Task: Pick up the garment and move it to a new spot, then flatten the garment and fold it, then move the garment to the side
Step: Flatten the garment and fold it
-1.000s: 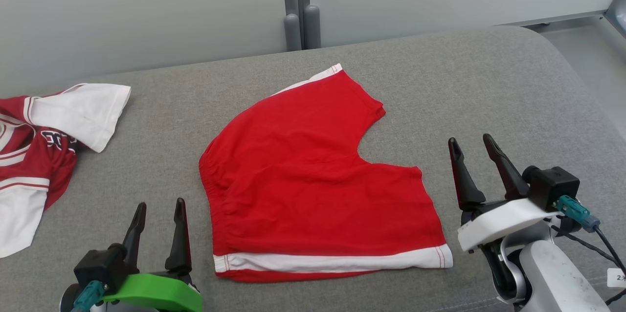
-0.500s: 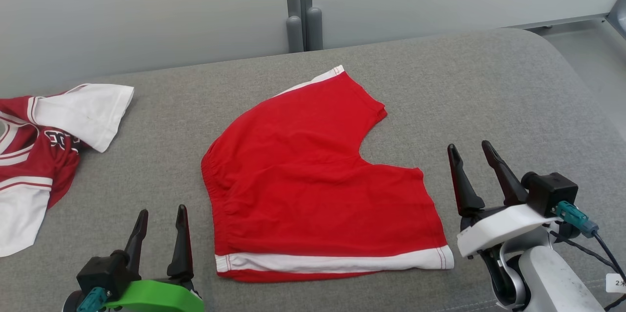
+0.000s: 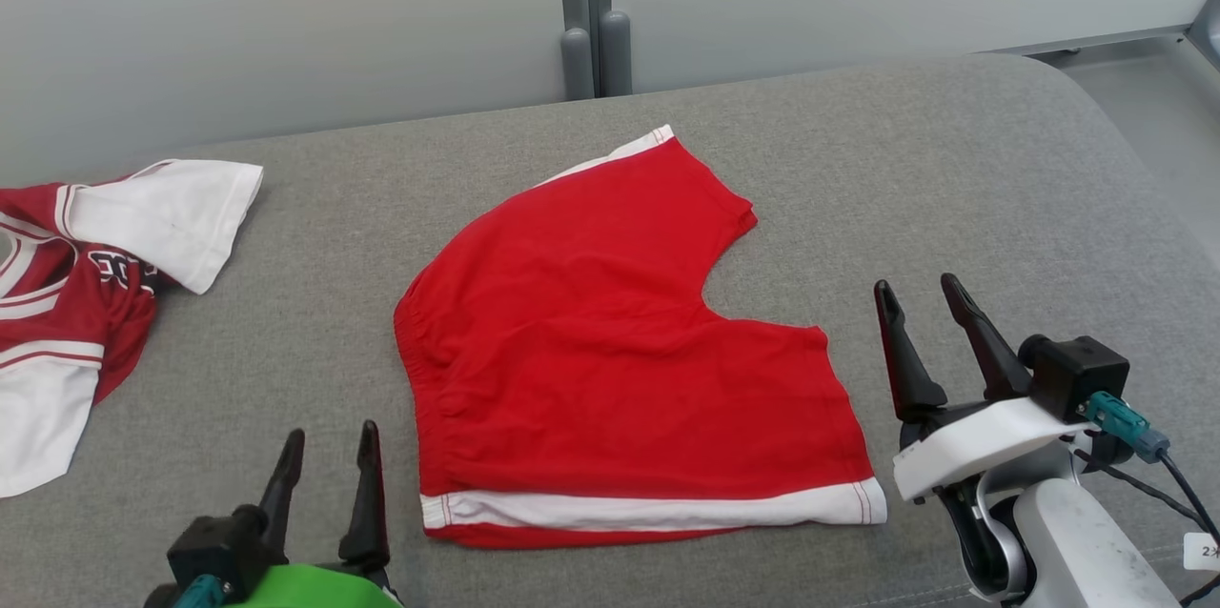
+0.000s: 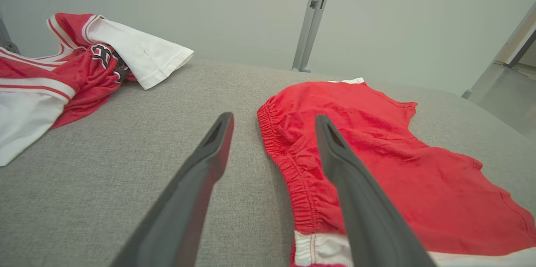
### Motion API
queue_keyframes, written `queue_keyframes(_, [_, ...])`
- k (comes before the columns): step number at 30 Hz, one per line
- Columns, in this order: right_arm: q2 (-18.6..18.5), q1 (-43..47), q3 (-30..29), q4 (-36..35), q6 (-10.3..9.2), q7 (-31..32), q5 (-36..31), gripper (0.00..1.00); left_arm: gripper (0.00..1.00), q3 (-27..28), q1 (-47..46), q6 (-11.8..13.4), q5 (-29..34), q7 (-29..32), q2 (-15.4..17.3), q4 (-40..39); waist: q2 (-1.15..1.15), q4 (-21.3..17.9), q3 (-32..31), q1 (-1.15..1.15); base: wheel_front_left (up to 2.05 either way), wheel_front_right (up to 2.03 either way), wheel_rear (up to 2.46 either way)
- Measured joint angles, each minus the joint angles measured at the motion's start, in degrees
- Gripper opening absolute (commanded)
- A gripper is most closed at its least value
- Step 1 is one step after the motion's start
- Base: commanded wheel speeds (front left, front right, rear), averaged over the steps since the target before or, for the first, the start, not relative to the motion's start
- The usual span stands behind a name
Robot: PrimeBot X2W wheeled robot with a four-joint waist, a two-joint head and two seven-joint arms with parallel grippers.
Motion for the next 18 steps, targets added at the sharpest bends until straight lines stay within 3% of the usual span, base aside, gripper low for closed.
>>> queue_keyframes(18, [0.36, -0.01, -0.36, 0.54, 1.51, 0.0, -1.22, 1.0, 1.0, -5.73, 1.43, -5.19, -0.37, 5.57, 1.14, 9.85, 0.0, -1.48, 1.99, 0.0, 0.0, 0.0, 0.0])
